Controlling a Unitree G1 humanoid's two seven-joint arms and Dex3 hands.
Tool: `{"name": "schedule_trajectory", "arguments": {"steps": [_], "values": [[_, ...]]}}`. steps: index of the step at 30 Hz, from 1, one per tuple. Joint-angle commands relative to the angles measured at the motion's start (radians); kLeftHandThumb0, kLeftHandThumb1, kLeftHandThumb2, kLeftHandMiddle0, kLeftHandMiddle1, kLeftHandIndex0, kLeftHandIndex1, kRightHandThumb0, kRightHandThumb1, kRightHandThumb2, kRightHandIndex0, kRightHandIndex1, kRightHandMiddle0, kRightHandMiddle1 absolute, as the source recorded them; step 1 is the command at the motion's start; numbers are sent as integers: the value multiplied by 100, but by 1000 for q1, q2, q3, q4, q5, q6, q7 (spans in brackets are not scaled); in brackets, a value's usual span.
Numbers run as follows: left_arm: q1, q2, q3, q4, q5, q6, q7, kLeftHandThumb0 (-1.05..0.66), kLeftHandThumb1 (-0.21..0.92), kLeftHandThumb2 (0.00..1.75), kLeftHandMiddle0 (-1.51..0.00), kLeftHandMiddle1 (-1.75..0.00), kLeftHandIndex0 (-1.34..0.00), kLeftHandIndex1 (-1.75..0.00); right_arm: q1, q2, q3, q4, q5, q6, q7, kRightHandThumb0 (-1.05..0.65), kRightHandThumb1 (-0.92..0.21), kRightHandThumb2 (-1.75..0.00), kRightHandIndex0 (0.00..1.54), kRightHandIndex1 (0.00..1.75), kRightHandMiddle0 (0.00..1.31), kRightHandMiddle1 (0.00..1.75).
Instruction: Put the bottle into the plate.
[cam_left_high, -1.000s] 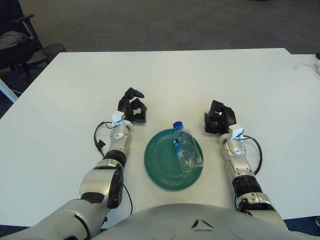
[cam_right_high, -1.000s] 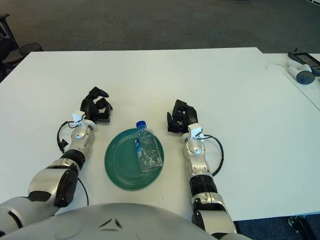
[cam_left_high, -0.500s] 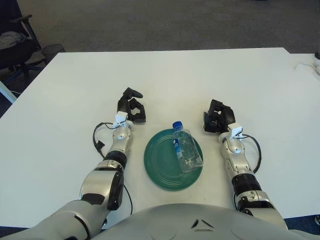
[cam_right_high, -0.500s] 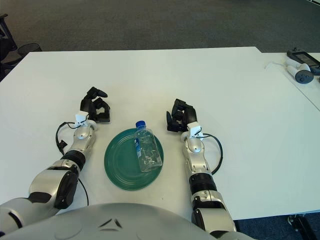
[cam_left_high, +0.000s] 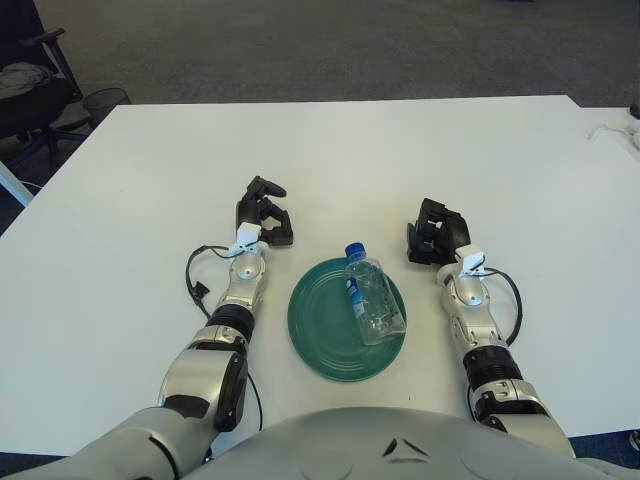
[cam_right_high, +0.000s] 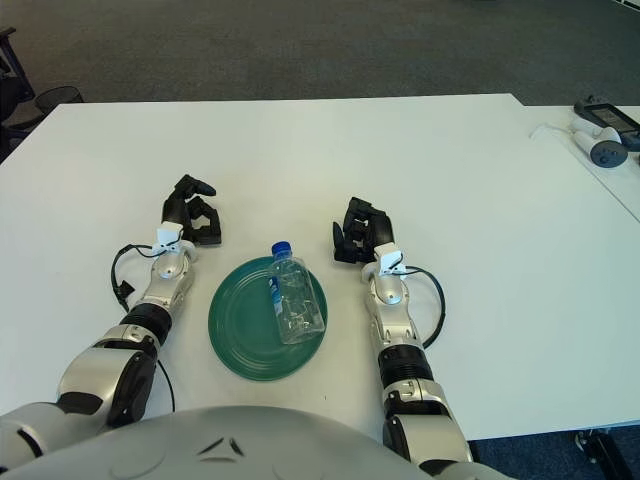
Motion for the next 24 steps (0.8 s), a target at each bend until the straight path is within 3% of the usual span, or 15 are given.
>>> {"name": "schedule_trajectory", "arguments": {"steps": [1,6,15,24], "values": [[50,7,-18,-43,30,94,10,0,2,165,-83,-172,-61,-175,29,-1,0,34,-2,50,1,-10,-23,-134,123,175,105,175],[86,8,-36,-146,11,249,-53,0,1,166,-85,-170,-62,-175,30,-2,-2,32,-1,51,3,-10,-23,-134,123,175,105,175],[124,-15,16,-323,-167,566,-208,0,-6,172,-90,-167,-68,-175,30,-4,-3,30,1,52,6,-10,-23,-134,123,175,105,175],[144,-15,44,-444,-250,760,-253,0,-7,172,-92,-165,-68,-175,31,-8,-6,27,4,53,9,-10,-23,-134,123,175,105,175]]}}
